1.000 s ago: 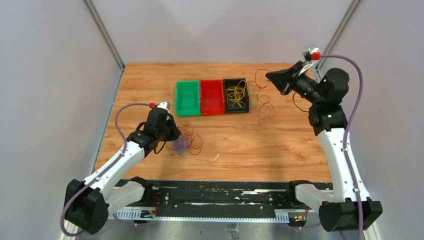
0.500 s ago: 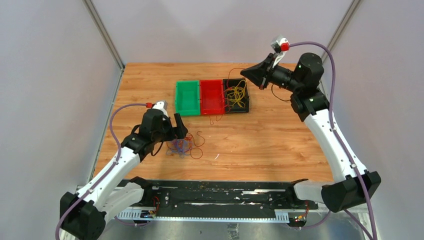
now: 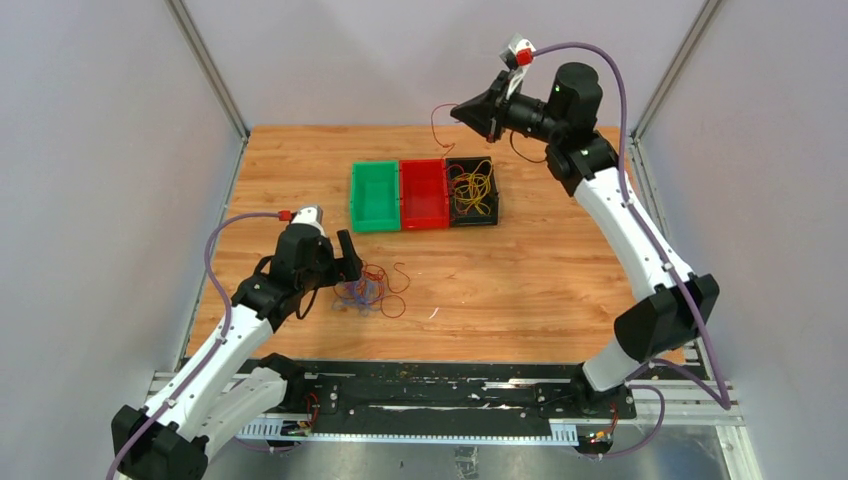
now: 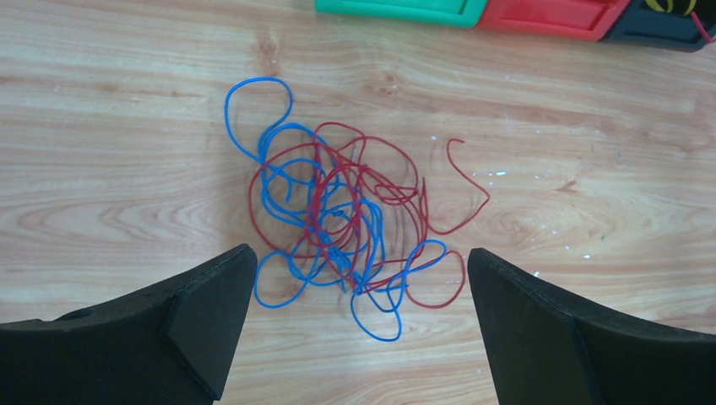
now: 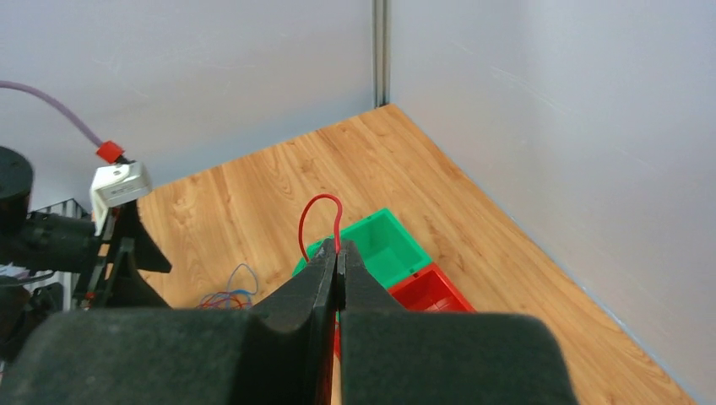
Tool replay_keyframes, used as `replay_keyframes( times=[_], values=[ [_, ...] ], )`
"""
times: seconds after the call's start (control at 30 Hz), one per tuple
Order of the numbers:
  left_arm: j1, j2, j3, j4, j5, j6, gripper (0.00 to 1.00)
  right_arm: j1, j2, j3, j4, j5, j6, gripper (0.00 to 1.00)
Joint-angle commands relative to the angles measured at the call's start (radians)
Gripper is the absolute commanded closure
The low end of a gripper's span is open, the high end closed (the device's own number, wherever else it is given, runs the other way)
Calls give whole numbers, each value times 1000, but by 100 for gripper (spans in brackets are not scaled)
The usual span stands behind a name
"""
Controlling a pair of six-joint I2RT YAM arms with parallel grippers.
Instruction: Untangle the cables
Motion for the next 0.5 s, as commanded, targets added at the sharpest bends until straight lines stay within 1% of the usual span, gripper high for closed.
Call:
replay_keyframes(
  times=[0.0,0.23,0.33,0.47],
  values=[
    [-7,-13,19,-54,-81,-5,0,14,84,110,-14,53,-27,100],
    [-6,-13,11,-45,-106,-10,0,31,218,218,15,124,7,100],
    [-6,-11,12,-46,-115,-8,0,37,277,264,25,131,30,100],
    [-6,-11,12,-55,-130,-11,0,44,347,305,31,164,9,100]
  ],
)
